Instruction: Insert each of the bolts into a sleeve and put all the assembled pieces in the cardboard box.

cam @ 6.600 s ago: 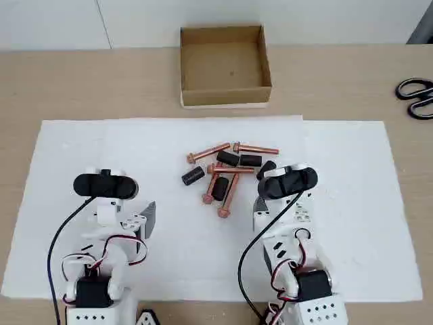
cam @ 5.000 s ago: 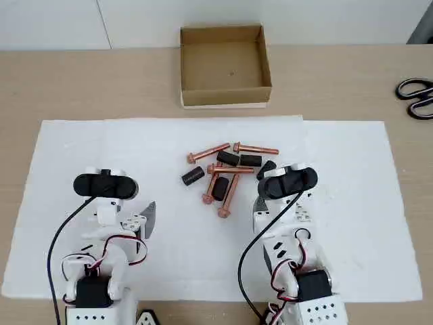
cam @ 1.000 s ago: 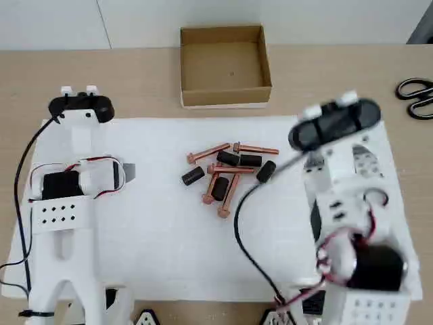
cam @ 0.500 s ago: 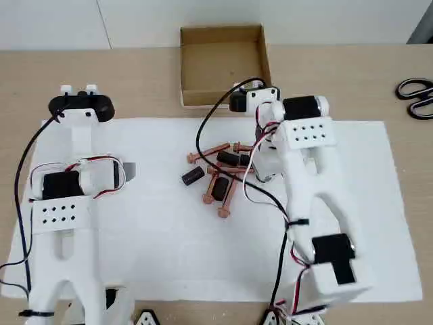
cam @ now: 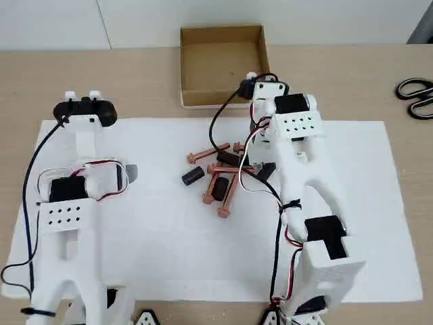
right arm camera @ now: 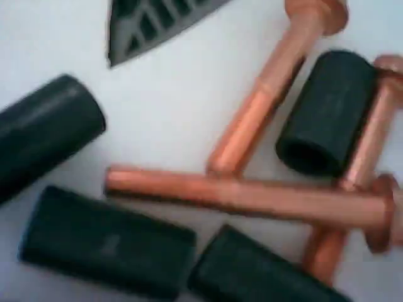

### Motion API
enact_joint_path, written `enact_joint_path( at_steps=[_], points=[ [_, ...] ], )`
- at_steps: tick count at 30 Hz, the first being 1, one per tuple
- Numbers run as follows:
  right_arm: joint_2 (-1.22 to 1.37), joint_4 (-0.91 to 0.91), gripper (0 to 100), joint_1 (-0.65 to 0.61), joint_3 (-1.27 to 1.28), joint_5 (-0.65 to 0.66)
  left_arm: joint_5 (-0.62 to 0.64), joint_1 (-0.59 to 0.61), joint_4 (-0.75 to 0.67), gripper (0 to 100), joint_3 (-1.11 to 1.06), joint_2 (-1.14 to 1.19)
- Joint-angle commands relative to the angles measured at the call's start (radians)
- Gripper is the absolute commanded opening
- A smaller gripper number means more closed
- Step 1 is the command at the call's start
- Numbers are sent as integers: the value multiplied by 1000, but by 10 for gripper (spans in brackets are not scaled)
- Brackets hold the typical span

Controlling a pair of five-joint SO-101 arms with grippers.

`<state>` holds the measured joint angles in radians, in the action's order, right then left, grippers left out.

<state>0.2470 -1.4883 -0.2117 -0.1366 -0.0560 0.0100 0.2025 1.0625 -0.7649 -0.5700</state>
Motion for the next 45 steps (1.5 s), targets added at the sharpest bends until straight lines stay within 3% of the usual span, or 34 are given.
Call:
enact_joint_path(
  at_steps=[1,17,42,45],
  points=[
    [-5,51,133,-8,-48,-54,8,-6,-21,244,2,-2],
    [151,64,133,-12,-48,-183,3,-8,-61,244,4,0],
    [286,116,131,42,-48,-180,3,-8,-57,244,2,2],
    [286,114,79,53,-49,-158,3,-8,-57,244,2,2]
  ],
)
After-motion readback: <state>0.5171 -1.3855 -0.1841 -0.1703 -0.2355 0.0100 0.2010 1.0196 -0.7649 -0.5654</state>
